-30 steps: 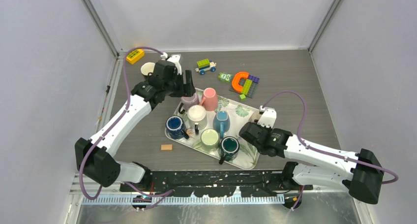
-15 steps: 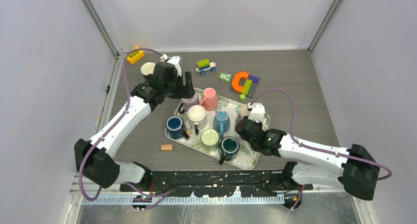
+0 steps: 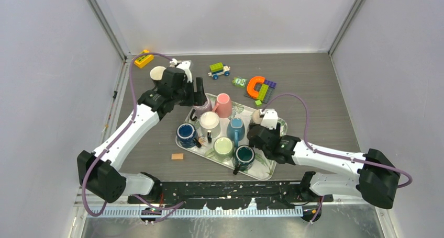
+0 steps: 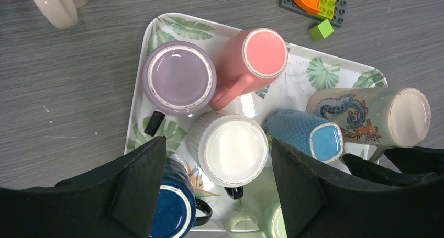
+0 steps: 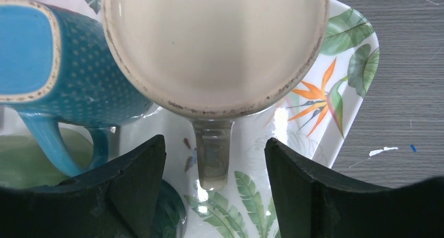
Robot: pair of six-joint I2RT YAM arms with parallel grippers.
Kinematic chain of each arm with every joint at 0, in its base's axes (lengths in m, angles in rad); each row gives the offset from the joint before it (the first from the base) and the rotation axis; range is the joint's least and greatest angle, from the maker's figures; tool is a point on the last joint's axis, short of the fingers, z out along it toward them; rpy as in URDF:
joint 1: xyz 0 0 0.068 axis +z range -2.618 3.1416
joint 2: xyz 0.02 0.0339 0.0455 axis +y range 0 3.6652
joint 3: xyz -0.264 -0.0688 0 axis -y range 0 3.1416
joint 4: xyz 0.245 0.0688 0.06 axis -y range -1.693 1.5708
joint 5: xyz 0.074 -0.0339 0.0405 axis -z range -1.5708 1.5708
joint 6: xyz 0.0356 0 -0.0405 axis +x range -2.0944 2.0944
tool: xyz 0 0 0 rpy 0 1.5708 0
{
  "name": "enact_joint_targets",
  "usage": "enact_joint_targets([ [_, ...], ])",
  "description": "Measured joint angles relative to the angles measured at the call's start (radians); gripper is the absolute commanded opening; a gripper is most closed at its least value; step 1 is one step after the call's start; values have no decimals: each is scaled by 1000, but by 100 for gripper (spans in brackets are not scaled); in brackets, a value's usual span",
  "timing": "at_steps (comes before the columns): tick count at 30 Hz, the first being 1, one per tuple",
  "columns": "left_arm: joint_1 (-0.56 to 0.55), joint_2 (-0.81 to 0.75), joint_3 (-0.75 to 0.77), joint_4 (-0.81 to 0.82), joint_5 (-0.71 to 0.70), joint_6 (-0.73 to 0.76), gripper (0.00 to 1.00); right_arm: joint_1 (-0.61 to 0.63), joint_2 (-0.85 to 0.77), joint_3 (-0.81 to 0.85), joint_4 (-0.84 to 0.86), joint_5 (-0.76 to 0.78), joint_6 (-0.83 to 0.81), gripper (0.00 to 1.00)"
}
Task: Turn the mug right side up
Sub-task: Turn over the cup on the tray.
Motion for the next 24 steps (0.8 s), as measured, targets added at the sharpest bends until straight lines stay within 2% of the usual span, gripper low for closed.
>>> enact_joint_targets([
  [16,0,0,-1,0,4,6,75,-87,50,163,-145,-71,111,73],
  [24,0,-2,-1,0,4,17,75,-98,55,163,-167,-80,126,60],
])
